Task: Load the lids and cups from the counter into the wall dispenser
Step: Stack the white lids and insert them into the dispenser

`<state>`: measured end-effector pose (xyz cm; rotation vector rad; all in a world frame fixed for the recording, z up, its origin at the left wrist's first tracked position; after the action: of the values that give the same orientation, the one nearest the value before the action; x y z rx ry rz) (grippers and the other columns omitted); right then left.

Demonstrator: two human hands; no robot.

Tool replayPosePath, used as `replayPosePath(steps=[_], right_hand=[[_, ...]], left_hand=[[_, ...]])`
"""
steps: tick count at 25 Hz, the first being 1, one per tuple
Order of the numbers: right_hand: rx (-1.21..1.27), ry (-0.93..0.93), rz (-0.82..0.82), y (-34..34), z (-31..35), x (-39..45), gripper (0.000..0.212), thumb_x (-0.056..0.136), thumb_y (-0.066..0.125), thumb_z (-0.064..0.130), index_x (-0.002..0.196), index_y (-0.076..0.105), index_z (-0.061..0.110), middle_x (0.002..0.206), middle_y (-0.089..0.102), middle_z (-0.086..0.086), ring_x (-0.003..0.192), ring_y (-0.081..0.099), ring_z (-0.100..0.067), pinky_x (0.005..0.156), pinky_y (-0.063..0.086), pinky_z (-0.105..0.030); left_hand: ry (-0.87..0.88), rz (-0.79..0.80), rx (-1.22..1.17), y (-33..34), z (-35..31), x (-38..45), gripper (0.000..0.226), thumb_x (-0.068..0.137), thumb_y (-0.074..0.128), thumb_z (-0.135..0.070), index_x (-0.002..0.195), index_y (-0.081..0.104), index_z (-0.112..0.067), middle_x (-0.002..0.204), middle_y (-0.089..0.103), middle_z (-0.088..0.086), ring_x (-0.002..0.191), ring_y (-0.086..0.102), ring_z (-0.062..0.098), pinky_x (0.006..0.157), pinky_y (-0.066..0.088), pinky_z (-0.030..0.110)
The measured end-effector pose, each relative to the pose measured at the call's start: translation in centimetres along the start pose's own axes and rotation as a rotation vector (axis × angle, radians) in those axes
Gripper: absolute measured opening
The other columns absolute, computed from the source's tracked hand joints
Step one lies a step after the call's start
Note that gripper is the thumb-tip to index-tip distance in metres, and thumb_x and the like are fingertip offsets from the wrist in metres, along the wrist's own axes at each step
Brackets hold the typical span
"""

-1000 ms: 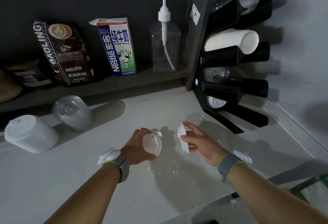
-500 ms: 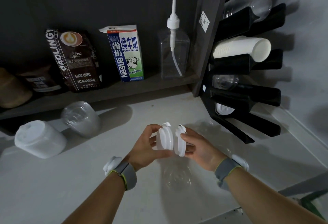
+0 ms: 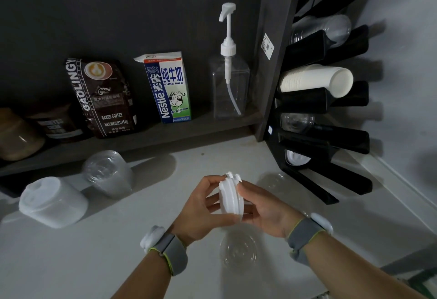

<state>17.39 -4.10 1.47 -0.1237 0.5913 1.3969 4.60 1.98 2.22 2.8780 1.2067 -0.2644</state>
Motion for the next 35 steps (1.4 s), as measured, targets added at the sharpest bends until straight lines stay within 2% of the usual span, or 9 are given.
replayPosePath(steps=[4, 7, 13, 16, 20, 22, 24, 28, 35], right_hand=[[-0.033, 0.045, -0.006, -0.3, 0.5, -0.2, 0.053, 0.073, 0.061, 0.056, 0.112, 0.071, 0.022, 0.121, 0.070, -0.013, 0.113, 0.064, -0.030, 0.093, 0.053, -0.042], [-0.072, 0.067, -0.040, -0.7, 0.5, -0.6, 0.056, 0.070, 0.060, 0.059, 0.110, 0.072, 0.022, 0.118, 0.071, -0.013, 0.106, 0.067, -0.028, 0.083, 0.055, -0.038], [-0.033, 0.106, -0.056, -1.2, 0.4, -1.1, 0.069, 0.064, 0.062, 0.071, 0.108, 0.074, 0.020, 0.120, 0.069, -0.017, 0.117, 0.062, -0.036, 0.094, 0.053, -0.044], [0.039, 0.132, -0.046, -1.6, 0.4, -1.4, 0.072, 0.069, 0.057, 0.076, 0.111, 0.073, 0.020, 0.116, 0.069, -0.015, 0.109, 0.064, -0.034, 0.097, 0.051, -0.049], [0.245, 0.107, -0.068, -2.4, 0.8, -2.9, 0.044, 0.091, 0.054, 0.043, 0.118, 0.067, 0.012, 0.105, 0.067, -0.019, 0.084, 0.068, -0.032, 0.075, 0.059, -0.043], [0.200, 0.082, -0.088, -3.1, 1.3, -3.8, 0.035, 0.094, 0.054, 0.026, 0.122, 0.063, 0.008, 0.107, 0.068, -0.021, 0.080, 0.070, -0.030, 0.067, 0.059, -0.038], [0.119, 0.047, -0.115, -3.4, 1.5, -4.8, 0.032, 0.095, 0.053, 0.029, 0.117, 0.066, 0.010, 0.107, 0.069, -0.022, 0.086, 0.070, -0.032, 0.070, 0.060, -0.039], [-0.114, -0.156, -0.416, -5.2, 2.4, -8.6, 0.018, 0.088, 0.064, 0.032, 0.103, 0.069, 0.024, 0.097, 0.072, -0.010, 0.086, 0.073, -0.020, 0.075, 0.062, -0.045], [-0.478, -0.311, -0.639, -11.8, 4.0, -12.2, 0.031, 0.079, 0.071, 0.020, 0.109, 0.069, 0.027, 0.085, 0.075, 0.005, 0.071, 0.072, -0.011, 0.071, 0.060, -0.031]], left_hand=[[0.018, -0.066, 0.016, 0.7, -0.5, -0.1, 0.076, 0.057, 0.094, -0.019, 0.118, 0.051, -0.036, 0.121, 0.061, -0.026, 0.109, 0.064, 0.005, 0.077, 0.055, 0.017], [0.037, -0.077, 0.064, 1.6, -0.5, -0.4, 0.079, 0.058, 0.093, -0.024, 0.119, 0.047, -0.044, 0.123, 0.054, -0.033, 0.113, 0.058, -0.002, 0.078, 0.054, 0.015], [0.028, -0.094, 0.046, 2.9, -0.9, -0.4, 0.080, 0.056, 0.094, -0.025, 0.120, 0.046, -0.033, 0.123, 0.057, -0.017, 0.110, 0.061, 0.008, 0.073, 0.054, 0.014], [0.053, -0.125, -0.023, 3.2, -1.6, -0.4, 0.073, 0.059, 0.092, -0.021, 0.118, 0.050, -0.032, 0.118, 0.062, -0.014, 0.106, 0.065, 0.014, 0.077, 0.059, 0.024], [0.103, -0.089, -0.286, 3.8, -2.9, -0.7, 0.061, 0.067, 0.079, -0.011, 0.119, 0.051, -0.024, 0.114, 0.067, -0.008, 0.101, 0.069, 0.018, 0.076, 0.059, 0.031], [0.126, -0.036, -0.320, 4.7, -3.3, -0.7, 0.063, 0.066, 0.077, -0.016, 0.122, 0.049, -0.020, 0.110, 0.068, -0.009, 0.099, 0.069, 0.016, 0.075, 0.057, 0.028], [0.112, -0.056, -0.235, 5.4, -3.3, -0.6, 0.067, 0.061, 0.082, -0.025, 0.120, 0.049, -0.026, 0.108, 0.067, -0.015, 0.102, 0.068, 0.016, 0.076, 0.058, 0.028], [0.161, -0.210, 0.097, 7.1, -3.6, -0.6, 0.071, 0.059, 0.090, -0.038, 0.118, 0.049, -0.043, 0.111, 0.062, -0.020, 0.102, 0.063, 0.008, 0.079, 0.057, 0.025], [0.117, -0.155, 0.181, 13.0, -4.6, 1.2, 0.082, 0.057, 0.089, -0.044, 0.126, 0.045, -0.043, 0.121, 0.057, -0.017, 0.106, 0.061, 0.007, 0.084, 0.057, 0.028]])
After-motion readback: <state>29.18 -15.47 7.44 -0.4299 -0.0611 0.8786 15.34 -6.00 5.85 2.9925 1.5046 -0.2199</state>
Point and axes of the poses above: each hand's wrist, its own x-axis towards the middle knuckle, its own y-axis out of the palm, z = x × y, the point moved 6 cm from there along x, towards the middle knuckle
